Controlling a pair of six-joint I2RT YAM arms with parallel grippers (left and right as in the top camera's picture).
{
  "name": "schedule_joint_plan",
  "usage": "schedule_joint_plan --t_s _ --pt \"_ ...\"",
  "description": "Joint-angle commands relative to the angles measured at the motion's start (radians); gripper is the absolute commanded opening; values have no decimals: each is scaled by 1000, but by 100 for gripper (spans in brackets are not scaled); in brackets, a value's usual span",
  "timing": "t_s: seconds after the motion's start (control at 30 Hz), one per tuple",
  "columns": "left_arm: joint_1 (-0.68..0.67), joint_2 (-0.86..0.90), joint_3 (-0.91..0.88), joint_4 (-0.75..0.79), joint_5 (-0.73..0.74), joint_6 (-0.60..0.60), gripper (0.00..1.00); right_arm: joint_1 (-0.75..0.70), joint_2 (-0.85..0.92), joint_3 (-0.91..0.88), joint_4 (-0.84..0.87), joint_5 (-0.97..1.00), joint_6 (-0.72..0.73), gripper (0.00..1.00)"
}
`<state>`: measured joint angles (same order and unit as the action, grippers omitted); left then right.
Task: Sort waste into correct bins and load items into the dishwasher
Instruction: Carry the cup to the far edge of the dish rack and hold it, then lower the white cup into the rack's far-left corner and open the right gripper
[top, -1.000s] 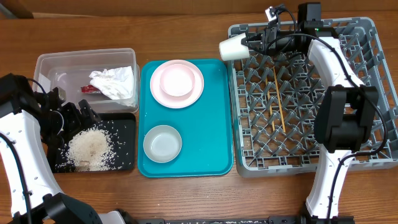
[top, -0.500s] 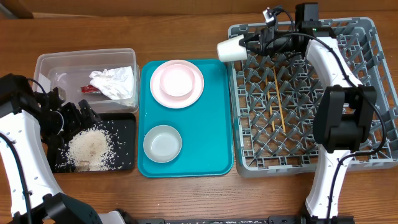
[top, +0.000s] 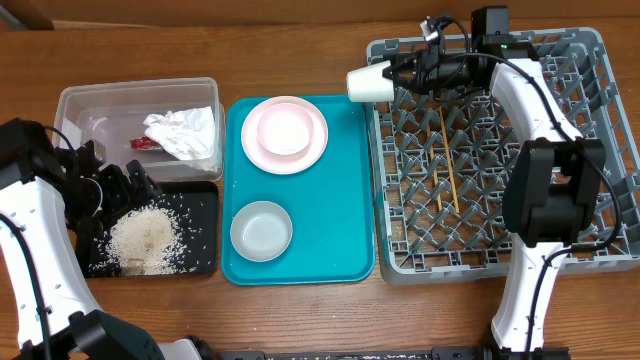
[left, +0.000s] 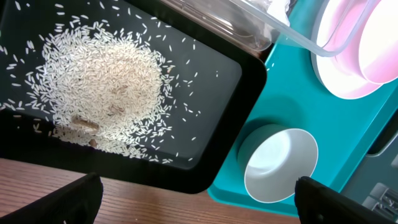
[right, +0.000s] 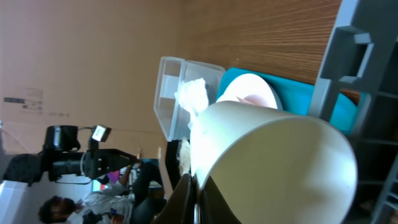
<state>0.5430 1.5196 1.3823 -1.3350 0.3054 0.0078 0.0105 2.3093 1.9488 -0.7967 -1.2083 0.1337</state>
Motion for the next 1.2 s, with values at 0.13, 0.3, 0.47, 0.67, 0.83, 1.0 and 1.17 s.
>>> schedule_joint_plan --t_s 0.13,0.3,0.47,0.67,0.83,1.0,1.17 --pt "-8 -5 19 4 -2 15 100 -20 8 -13 -63 225 -98 4" --pt "-8 -5 19 3 -2 15 100 -35 8 -13 -84 274 -116 4" --pt "-8 -5 19 3 -2 15 100 -46 8 -13 -85 290 -117 5" --pt "-8 -5 19 4 -2 15 100 -47 8 -13 -85 285 -116 5" --pt "-8 -5 19 3 -2 15 100 -46 8 -13 -83 248 -116 5" --pt "-8 -5 19 4 -2 15 100 -46 8 -13 -79 216 -117 5" --pt "-8 -5 19 4 -2 15 100 -46 8 -13 -45 101 -155 4"
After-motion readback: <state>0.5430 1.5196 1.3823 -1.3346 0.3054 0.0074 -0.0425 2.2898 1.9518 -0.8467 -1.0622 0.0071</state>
